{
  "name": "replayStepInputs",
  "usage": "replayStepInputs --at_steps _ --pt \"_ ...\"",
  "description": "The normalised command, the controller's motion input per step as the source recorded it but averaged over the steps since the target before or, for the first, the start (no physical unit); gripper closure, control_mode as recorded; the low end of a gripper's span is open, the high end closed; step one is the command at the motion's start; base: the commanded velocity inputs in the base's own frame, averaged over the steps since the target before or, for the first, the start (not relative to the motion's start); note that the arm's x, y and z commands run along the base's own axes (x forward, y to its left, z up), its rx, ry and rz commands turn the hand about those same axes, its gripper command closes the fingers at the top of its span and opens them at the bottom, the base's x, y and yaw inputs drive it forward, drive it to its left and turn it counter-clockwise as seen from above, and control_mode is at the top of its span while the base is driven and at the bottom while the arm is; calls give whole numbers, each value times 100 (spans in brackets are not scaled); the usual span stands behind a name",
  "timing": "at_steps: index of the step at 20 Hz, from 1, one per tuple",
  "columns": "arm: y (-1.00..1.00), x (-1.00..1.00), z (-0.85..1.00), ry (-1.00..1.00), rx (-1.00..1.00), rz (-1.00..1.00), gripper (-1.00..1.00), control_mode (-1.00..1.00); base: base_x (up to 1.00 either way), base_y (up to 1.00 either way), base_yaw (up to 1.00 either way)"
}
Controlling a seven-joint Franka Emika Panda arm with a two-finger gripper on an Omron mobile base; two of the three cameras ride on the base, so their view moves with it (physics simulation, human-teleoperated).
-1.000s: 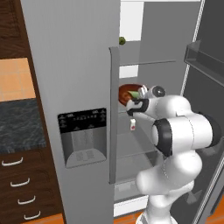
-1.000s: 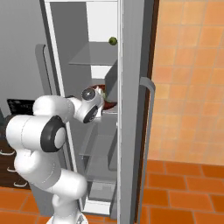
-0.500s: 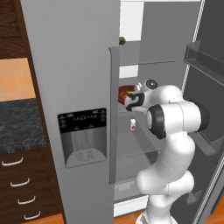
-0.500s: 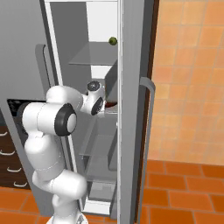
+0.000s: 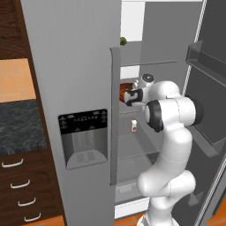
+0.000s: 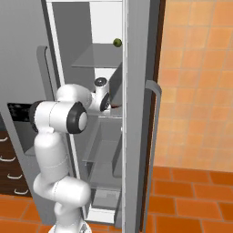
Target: Pick the chicken drumstick and corn from their plates and place them in the bowl. Then put the bowl in the fridge.
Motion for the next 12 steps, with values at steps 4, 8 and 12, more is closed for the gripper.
replayStepInputs --at_steps 4,8,12 --pt "0 16 -15 0 0 2 100 -100 0 0 0" --pt "2 2 -3 -3 0 2 -100 -100 0 0 0" --pt "0 0 27 -15 0 0 -100 -100 0 0 0"
